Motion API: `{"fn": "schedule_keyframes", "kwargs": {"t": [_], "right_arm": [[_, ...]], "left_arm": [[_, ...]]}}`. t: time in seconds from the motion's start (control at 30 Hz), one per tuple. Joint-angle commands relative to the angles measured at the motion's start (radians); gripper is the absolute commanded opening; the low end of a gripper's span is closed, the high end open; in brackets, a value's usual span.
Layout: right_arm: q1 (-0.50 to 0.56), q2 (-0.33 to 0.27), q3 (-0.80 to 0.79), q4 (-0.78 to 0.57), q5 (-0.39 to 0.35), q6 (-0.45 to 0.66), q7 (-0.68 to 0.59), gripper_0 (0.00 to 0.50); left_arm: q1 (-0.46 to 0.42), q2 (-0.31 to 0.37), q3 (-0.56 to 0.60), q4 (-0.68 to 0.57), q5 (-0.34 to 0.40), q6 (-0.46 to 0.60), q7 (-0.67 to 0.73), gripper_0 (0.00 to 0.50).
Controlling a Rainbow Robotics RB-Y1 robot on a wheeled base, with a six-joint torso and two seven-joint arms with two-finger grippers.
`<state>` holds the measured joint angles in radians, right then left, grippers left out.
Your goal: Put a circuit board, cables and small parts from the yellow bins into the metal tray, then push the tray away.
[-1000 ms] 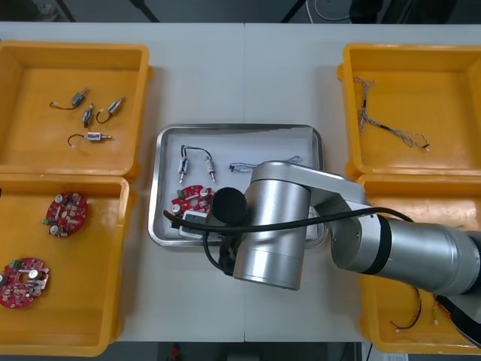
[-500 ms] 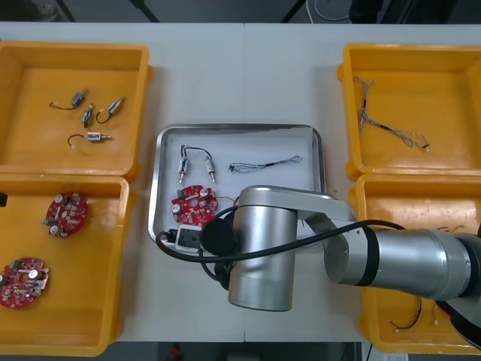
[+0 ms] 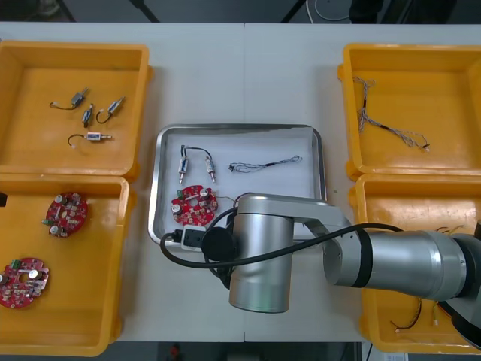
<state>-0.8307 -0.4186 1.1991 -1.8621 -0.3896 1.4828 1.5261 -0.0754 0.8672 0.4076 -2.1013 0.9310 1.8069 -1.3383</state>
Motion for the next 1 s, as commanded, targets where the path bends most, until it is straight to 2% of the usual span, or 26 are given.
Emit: {"fn": "schedule_keyframes", "kwargs": {"t": [0.03,0.07,0.1,0.17,0.2,0.3,1.0], "right_arm": [[-0.036,-0.002,0.019,-0.006,0.009,-0.009,0.009,0.467],[-0.038,0.0,0.019,-0.006,0.008,-0.009,0.008,0.37],[-0.038,0.0,0.019,-0.006,0.009,-0.009,0.006,0.205],[-0.038,0.001,0.019,-0.006,0.008,-0.007,0.006,0.072],[-0.039,0.001,0.019,-0.006,0.008,-0.006,0.008,0.042],[-0.048,0.001,0.019,-0.011,0.008,-0.004,0.009,0.0],[-0.206,-0.066,0.034,-0.011,0.014,-0.01,0.034,0.0]], "left_arm": [[0.02,-0.007,-0.012,-0.025,-0.011,-0.011,-0.025,0.5],[0.02,-0.007,-0.012,-0.025,-0.011,-0.011,-0.025,0.5],[0.02,-0.007,-0.012,-0.025,-0.011,-0.011,-0.025,0.5],[0.02,-0.007,-0.012,-0.025,-0.011,-0.011,-0.025,0.5],[0.02,-0.007,-0.012,-0.025,-0.011,-0.011,-0.025,0.5],[0.02,-0.007,-0.012,-0.025,-0.011,-0.011,-0.025,0.5],[0.02,-0.007,-0.012,-0.025,-0.011,-0.011,-0.025,0.5]]}}
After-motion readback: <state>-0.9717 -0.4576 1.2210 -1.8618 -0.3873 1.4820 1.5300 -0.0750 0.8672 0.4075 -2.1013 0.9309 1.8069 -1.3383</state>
